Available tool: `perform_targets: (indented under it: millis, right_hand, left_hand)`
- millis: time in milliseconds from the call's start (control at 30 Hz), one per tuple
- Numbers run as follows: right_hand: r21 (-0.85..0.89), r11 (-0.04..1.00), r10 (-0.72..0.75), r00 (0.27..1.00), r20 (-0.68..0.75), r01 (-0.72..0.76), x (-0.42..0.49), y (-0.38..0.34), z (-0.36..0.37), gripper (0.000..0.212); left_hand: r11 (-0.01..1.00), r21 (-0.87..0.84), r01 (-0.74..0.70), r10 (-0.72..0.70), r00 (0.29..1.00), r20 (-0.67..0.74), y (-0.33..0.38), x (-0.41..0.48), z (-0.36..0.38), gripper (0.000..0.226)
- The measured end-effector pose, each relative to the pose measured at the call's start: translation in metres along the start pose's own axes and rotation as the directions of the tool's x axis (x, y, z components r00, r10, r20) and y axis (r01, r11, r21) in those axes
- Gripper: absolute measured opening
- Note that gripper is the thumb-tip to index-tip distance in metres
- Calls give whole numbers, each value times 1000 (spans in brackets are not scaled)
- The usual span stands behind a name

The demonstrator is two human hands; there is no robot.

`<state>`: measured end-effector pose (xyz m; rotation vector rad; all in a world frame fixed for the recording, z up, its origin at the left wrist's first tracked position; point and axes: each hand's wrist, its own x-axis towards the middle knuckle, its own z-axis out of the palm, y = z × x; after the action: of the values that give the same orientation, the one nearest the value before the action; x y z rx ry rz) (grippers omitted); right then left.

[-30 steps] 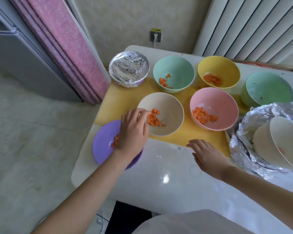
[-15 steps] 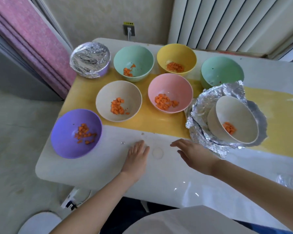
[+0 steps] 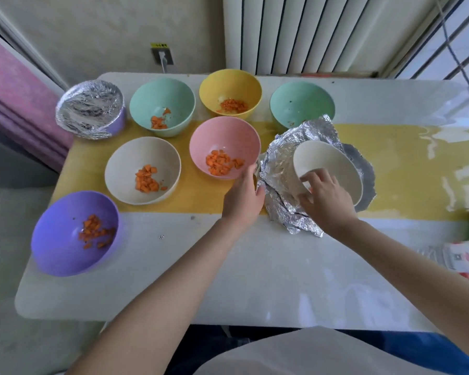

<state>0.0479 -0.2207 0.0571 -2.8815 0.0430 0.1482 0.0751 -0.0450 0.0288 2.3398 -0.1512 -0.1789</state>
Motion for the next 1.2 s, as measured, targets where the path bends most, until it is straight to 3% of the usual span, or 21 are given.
perform_targets:
  millis: [133,267,367,500,633,733,867,1033,1200]
  right_hand:
    - [-88,996,6,995,102,3,-2,3,5,13]
    - [-125,992,33,981,192,-9,-2,2,5,15]
    - [-136,991,16,989,148,4,-6,5,2,19]
    - [-190,981,-18,991,131,43,-13,6,-8,21]
    - [-158,987,-2,1000,6,3,-14,10,-11,17]
    - [-72,997,9,993,-115,-18,-12,13,-13,9]
    - [-53,999,0,982,-190,-10,-8,14,-15,10]
    - [-73,997,12,994,-112,-20,-3,12,-8,14]
    - [-172,984,63,994,93,-46,0,13,3,17]
  left_hand:
    - [988,-126,89,-84,996,42,15,20,18,61]
    - [978,-180,109,-112,994,-6,15,29,30,61]
    - [967,-210,144,-150,989,-14,17,33,37,55]
    - [983,-127,130,-139,988,-66,18,35,37,27]
    - [979,-203,8,-53,974,-219,28,31,28,6]
    - [943,-321,-93,-33,930,-366,40,23,11,11]
    - [945,-288,-154,-18,855,-518,45,16,-13,7]
    - [955,-247,-162,-32,775,-631,34,8,-41,4]
    - [961,-252,-114,-91,731,-677,14,-2,-61,7]
